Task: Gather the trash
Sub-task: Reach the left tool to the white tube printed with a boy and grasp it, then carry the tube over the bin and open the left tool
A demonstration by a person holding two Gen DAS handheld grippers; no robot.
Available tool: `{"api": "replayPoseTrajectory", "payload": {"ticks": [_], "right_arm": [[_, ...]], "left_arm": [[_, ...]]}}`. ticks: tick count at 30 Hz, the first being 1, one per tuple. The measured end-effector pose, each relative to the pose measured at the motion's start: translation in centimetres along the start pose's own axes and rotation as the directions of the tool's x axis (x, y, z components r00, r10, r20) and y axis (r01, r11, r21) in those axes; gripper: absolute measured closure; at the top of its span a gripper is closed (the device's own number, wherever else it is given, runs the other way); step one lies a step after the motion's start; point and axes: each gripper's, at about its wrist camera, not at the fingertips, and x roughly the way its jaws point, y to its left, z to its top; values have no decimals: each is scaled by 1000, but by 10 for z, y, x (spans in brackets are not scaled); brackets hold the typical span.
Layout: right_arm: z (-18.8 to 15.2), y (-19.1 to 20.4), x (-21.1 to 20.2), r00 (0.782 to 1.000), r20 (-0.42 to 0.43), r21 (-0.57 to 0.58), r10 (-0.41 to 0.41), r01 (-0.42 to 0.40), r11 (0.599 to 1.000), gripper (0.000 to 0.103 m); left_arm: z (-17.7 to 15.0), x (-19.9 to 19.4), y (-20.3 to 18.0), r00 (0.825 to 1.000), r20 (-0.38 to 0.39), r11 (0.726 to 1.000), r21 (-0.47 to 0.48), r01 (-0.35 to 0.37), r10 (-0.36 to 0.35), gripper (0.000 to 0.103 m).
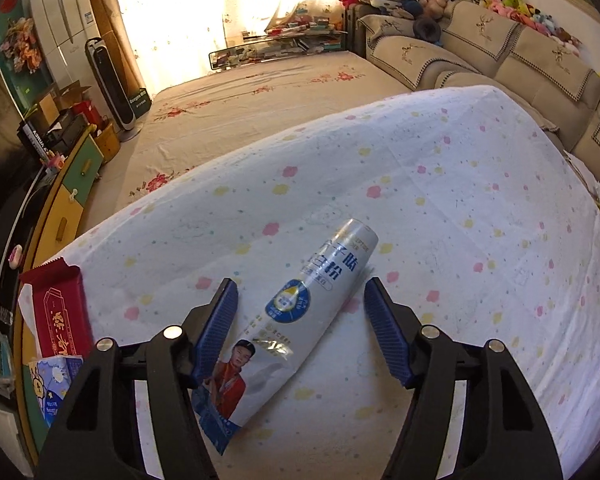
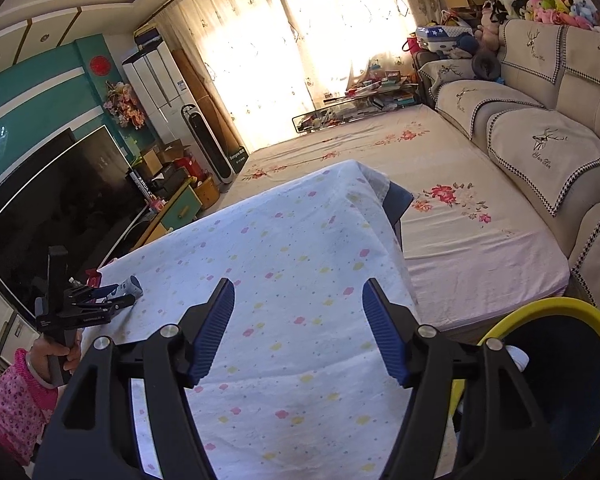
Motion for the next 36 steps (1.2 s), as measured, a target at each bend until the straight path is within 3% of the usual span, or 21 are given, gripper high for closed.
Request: {"api": "replayPoseTrajectory", "payload": {"ticks": [11, 20, 24, 30, 36], "right_arm": [[2, 0, -11, 998, 20, 36, 52, -53, 998, 40], [7, -6, -26, 995, 55, 45, 81, -84, 995, 40], [7, -12, -62, 988, 110, 36, 106, -111, 993, 40], [-6, -43, -140, 981, 192, 9, 22, -25, 1000, 40], [-25, -88, -206, 961, 244, 37, -130, 125, 992, 40]], "left_arm": [[-11, -23, -35, 1000, 5, 999, -44, 4, -4, 75], [-25, -68, -116, 998, 58, 999, -39, 27, -25, 78], [-29, -86, -164, 996, 69, 999, 8, 52, -53, 78], [-19, -110, -253, 983, 97, 983, 108, 147, -158, 78], [-2, -119, -363, 943, 103, 929, 237, 285, -316, 78]]}}
